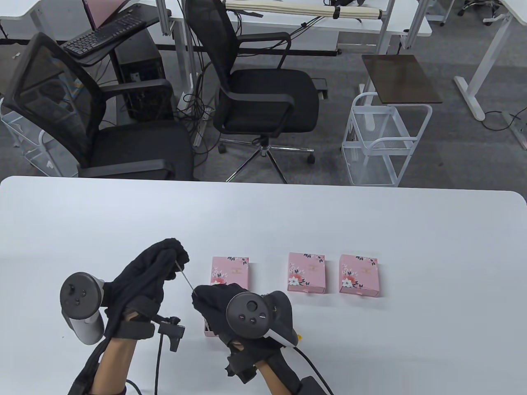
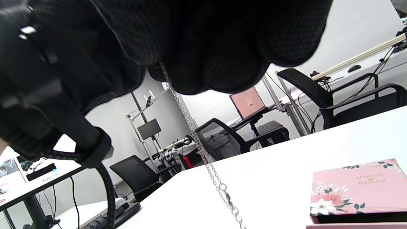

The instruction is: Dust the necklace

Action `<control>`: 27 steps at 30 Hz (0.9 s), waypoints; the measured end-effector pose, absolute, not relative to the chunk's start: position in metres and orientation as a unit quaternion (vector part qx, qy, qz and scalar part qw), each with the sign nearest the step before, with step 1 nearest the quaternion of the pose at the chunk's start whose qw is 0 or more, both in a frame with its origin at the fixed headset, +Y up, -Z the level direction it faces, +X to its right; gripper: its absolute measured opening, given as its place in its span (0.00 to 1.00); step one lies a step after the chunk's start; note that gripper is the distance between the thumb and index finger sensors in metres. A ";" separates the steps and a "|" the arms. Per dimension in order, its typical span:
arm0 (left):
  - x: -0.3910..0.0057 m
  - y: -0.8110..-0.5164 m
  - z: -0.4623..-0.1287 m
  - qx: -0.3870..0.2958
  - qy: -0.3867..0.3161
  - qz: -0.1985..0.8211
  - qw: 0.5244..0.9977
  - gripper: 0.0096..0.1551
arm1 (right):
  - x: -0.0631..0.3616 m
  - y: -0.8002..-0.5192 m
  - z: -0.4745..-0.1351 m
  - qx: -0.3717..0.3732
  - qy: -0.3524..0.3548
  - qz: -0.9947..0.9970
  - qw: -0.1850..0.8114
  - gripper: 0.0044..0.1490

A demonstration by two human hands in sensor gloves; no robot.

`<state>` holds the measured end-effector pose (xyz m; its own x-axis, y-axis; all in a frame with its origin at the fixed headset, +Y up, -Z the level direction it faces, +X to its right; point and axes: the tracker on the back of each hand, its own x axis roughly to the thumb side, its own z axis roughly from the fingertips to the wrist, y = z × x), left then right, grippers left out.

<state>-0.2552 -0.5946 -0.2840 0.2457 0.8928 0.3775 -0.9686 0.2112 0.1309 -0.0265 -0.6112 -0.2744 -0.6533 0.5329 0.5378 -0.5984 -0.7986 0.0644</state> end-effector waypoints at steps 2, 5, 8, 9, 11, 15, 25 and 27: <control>-0.252 -0.590 -0.280 0.177 -0.123 0.591 0.778 0.19 | -0.027 -0.613 -0.275 0.279 -0.051 0.906 0.314 0.21; -0.246 -0.585 -0.275 0.188 -0.138 0.563 0.793 0.19 | -0.025 -0.615 -0.277 0.272 -0.026 0.910 0.311 0.23; -0.244 -0.582 -0.272 0.196 -0.140 0.540 0.807 0.19 | -0.019 -0.614 -0.281 0.257 -0.029 0.924 0.281 0.27; -0.244 -0.582 -0.272 0.196 -0.139 0.535 0.810 0.19 | -0.014 -0.613 -0.282 0.246 -0.030 0.931 0.267 0.28; -0.244 -0.582 -0.272 0.202 -0.132 0.535 0.809 0.19 | 0.001 -0.614 -0.287 0.213 -0.031 0.946 0.242 0.30; -0.245 -0.582 -0.272 0.198 -0.136 0.534 0.811 0.19 | 0.027 -0.631 -0.297 0.160 -0.003 0.966 0.202 0.34; -0.243 -0.581 -0.272 0.185 -0.145 0.538 0.810 0.19 | 0.052 -0.738 -0.313 0.088 0.145 0.985 0.023 0.45; -0.242 -0.581 -0.272 0.185 -0.147 0.536 0.810 0.19 | 0.047 -0.749 -0.314 0.089 0.156 0.984 0.005 0.46</control>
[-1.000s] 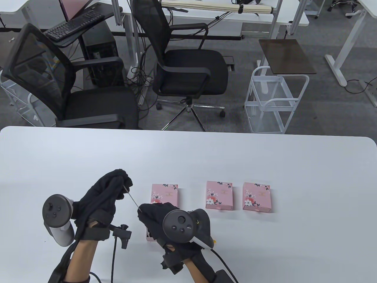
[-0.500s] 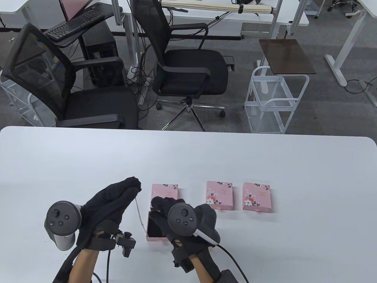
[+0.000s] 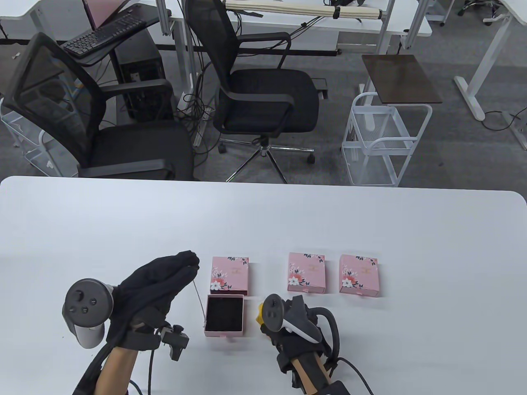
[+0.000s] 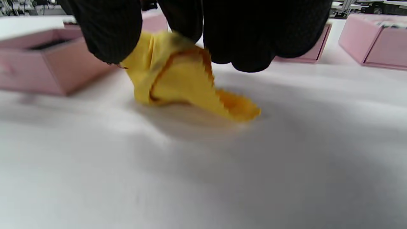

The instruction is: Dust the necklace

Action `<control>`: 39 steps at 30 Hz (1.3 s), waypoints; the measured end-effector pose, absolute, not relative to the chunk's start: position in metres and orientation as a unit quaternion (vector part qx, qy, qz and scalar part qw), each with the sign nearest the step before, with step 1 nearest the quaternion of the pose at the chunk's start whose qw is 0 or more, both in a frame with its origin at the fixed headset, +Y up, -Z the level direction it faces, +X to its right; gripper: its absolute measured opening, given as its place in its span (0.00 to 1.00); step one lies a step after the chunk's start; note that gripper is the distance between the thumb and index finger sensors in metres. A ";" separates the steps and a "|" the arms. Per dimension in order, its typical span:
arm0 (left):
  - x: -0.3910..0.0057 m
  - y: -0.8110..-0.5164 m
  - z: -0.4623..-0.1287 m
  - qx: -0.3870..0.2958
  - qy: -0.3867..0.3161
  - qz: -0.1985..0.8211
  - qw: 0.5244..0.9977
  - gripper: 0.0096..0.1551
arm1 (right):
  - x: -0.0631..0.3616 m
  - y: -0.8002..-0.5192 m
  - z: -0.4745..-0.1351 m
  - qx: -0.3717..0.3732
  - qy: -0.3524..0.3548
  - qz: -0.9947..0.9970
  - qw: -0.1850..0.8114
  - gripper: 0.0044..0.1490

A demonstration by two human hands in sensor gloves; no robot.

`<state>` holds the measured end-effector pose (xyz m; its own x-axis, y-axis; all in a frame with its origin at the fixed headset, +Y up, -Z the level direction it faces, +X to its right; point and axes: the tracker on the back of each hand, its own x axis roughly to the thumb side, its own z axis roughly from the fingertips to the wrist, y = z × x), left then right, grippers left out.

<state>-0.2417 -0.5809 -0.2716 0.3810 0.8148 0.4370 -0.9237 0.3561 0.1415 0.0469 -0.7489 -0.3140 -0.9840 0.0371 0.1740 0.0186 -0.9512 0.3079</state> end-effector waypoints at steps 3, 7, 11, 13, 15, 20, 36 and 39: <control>-0.241 -0.581 -0.271 0.181 -0.150 0.537 0.810 0.19 | 0.041 -0.759 -0.316 0.082 0.133 0.987 -0.032 0.39; -0.240 -0.581 -0.272 0.175 -0.153 0.541 0.808 0.18 | 0.045 -0.752 -0.316 0.086 0.067 0.994 -0.031 0.30; -0.240 -0.583 -0.273 0.169 -0.151 0.544 0.808 0.18 | 0.051 -0.717 -0.311 0.101 0.016 0.989 0.107 0.30; -0.241 -0.584 -0.275 0.167 -0.147 0.547 0.807 0.18 | 0.050 -0.696 -0.307 0.111 -0.015 0.976 0.185 0.31; -0.242 -0.585 -0.276 0.161 -0.147 0.552 0.805 0.18 | 0.046 -0.675 -0.303 0.138 -0.042 0.952 0.270 0.31; -0.246 -0.586 -0.279 0.156 -0.141 0.560 0.801 0.18 | 0.028 -0.643 -0.296 0.199 -0.078 0.873 0.438 0.31; -0.239 -0.594 -0.281 0.160 -0.103 0.535 0.823 0.19 | -0.018 -0.617 -0.283 0.209 -0.156 0.835 0.485 0.39; -0.230 -0.595 -0.278 0.164 -0.111 0.531 0.824 0.19 | -0.021 -0.615 -0.276 0.185 -0.207 0.841 0.465 0.42</control>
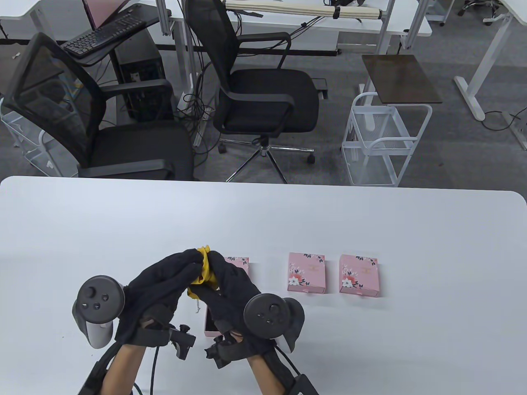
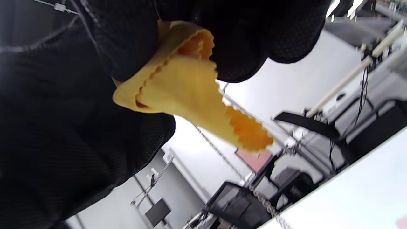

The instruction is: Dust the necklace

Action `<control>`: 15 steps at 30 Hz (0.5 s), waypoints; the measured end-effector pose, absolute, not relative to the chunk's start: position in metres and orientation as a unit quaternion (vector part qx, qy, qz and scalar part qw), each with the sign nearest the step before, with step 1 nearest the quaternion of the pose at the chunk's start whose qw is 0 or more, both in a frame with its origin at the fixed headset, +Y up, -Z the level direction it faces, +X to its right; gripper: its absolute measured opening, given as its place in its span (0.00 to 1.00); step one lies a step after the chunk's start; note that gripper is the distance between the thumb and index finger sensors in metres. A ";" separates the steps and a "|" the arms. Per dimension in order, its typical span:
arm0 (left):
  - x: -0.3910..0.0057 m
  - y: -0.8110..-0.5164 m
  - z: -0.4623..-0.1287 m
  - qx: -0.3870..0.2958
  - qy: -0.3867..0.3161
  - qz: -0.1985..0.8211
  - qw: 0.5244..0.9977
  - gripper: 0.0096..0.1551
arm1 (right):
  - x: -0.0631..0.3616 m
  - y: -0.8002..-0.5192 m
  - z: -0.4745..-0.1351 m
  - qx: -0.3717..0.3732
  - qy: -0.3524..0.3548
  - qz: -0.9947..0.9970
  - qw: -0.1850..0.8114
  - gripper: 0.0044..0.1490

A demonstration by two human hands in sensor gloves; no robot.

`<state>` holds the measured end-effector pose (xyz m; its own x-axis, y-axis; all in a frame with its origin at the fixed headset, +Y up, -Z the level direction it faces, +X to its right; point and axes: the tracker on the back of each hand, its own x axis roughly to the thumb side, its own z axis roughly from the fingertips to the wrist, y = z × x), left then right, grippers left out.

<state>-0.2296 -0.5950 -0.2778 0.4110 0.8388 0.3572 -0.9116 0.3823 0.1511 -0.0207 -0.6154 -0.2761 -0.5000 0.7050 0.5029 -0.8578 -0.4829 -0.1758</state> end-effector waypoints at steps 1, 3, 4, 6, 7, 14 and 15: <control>-0.226 -0.595 -0.277 0.166 -0.114 0.528 0.825 0.19 | -0.021 -0.615 -0.273 0.169 -0.231 0.840 0.460 0.42; -0.223 -0.597 -0.276 0.173 -0.113 0.523 0.827 0.18 | -0.022 -0.615 -0.271 0.159 -0.246 0.843 0.451 0.42; -0.222 -0.598 -0.276 0.176 -0.111 0.524 0.826 0.18 | -0.022 -0.616 -0.270 0.156 -0.247 0.842 0.453 0.42; -0.220 -0.599 -0.276 0.166 -0.111 0.532 0.823 0.19 | -0.022 -0.617 -0.270 0.141 -0.246 0.839 0.464 0.41; -0.220 -0.600 -0.276 0.162 -0.112 0.535 0.821 0.19 | -0.022 -0.618 -0.270 0.137 -0.247 0.840 0.463 0.41; -0.213 -0.599 -0.274 0.150 -0.133 0.530 0.824 0.19 | -0.017 -0.620 -0.275 0.132 -0.224 0.829 0.495 0.30; -0.213 -0.599 -0.274 0.151 -0.133 0.532 0.822 0.19 | -0.017 -0.620 -0.276 0.136 -0.211 0.827 0.504 0.30</control>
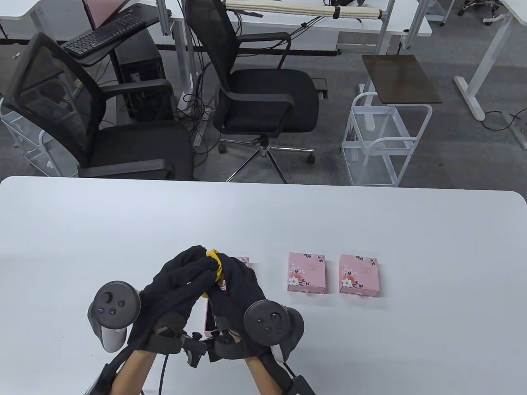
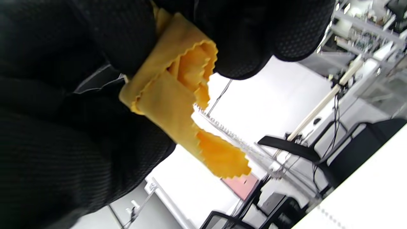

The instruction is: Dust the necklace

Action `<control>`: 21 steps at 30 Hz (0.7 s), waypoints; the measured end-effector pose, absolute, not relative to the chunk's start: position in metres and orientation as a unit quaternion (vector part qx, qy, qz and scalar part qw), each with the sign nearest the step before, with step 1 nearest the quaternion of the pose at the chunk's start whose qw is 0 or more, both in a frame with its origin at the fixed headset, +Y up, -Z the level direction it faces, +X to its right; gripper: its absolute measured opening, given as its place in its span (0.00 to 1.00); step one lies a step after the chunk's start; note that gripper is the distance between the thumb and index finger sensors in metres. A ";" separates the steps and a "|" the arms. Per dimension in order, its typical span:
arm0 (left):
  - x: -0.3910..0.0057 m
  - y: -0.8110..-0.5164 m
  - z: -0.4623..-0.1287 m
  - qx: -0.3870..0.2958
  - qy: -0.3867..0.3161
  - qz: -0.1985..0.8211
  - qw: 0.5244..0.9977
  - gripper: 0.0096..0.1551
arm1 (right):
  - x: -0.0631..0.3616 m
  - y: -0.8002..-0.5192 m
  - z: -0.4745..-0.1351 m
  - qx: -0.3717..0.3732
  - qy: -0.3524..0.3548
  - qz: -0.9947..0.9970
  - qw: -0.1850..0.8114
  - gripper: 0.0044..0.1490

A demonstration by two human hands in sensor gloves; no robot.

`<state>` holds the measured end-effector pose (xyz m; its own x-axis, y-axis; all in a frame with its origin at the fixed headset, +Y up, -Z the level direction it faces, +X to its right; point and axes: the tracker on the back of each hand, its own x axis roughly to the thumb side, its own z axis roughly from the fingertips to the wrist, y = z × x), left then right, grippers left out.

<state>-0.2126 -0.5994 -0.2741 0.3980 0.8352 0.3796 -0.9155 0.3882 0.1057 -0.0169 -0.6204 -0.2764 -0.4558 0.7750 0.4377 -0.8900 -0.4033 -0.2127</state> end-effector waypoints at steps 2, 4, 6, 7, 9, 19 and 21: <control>-0.213 -0.599 -0.274 0.149 -0.137 0.534 0.821 0.19 | -0.016 -0.621 -0.279 0.153 -0.187 0.820 0.519 0.29; -0.213 -0.598 -0.274 0.158 -0.138 0.530 0.822 0.19 | -0.017 -0.620 -0.281 0.169 -0.165 0.822 0.519 0.29; -0.214 -0.596 -0.273 0.171 -0.139 0.520 0.825 0.18 | -0.019 -0.619 -0.282 0.184 -0.150 0.827 0.509 0.29; -0.216 -0.595 -0.273 0.176 -0.142 0.512 0.829 0.19 | -0.019 -0.618 -0.281 0.187 -0.151 0.831 0.502 0.29; -0.218 -0.593 -0.273 0.183 -0.144 0.500 0.834 0.18 | -0.020 -0.618 -0.280 0.186 -0.164 0.833 0.495 0.29; -0.227 -0.592 -0.274 0.195 -0.134 0.517 0.823 0.18 | -0.021 -0.618 -0.280 0.202 -0.147 0.838 0.485 0.28; -0.227 -0.592 -0.274 0.196 -0.133 0.513 0.825 0.18 | -0.021 -0.616 -0.280 0.215 -0.135 0.835 0.488 0.27</control>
